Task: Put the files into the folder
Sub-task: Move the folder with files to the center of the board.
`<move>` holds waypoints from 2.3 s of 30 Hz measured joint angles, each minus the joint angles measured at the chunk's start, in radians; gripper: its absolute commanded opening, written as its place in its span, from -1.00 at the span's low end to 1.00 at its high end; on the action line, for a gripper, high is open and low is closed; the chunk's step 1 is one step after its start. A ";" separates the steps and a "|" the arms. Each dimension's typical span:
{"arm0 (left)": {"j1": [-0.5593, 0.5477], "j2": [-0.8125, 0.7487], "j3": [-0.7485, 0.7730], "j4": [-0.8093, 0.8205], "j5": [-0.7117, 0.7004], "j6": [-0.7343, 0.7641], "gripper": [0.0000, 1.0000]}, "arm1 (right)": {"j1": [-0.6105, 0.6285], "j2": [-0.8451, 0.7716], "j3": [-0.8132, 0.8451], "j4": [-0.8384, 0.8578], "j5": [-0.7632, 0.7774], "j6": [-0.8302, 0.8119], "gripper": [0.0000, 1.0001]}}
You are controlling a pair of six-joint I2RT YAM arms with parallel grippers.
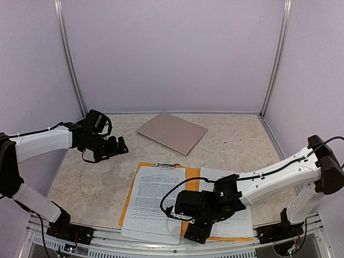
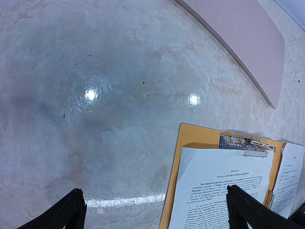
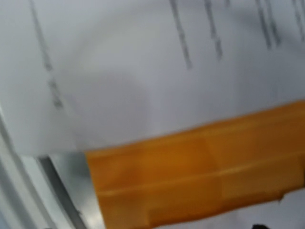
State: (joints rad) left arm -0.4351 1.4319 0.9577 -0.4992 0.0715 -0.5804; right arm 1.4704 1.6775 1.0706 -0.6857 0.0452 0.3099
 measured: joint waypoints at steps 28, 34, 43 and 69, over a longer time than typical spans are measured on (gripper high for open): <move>-0.012 0.038 0.002 0.001 0.004 -0.010 0.97 | 0.001 0.082 0.013 -0.079 0.068 -0.060 0.75; -0.012 0.047 0.002 0.001 0.005 -0.010 0.98 | 0.020 0.082 0.018 -0.072 0.068 -0.074 0.74; -0.013 0.048 0.002 0.001 0.010 -0.011 0.97 | 0.027 0.091 0.031 -0.072 0.096 -0.081 0.69; -0.018 0.056 0.002 0.002 0.023 -0.014 0.97 | -0.011 0.126 0.058 -0.095 0.180 -0.114 0.63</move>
State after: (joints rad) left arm -0.4526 1.4879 0.9596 -0.4976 0.0940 -0.5945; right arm 1.4590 1.8030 1.1286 -0.7811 0.2253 0.1963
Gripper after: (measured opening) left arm 0.988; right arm 0.818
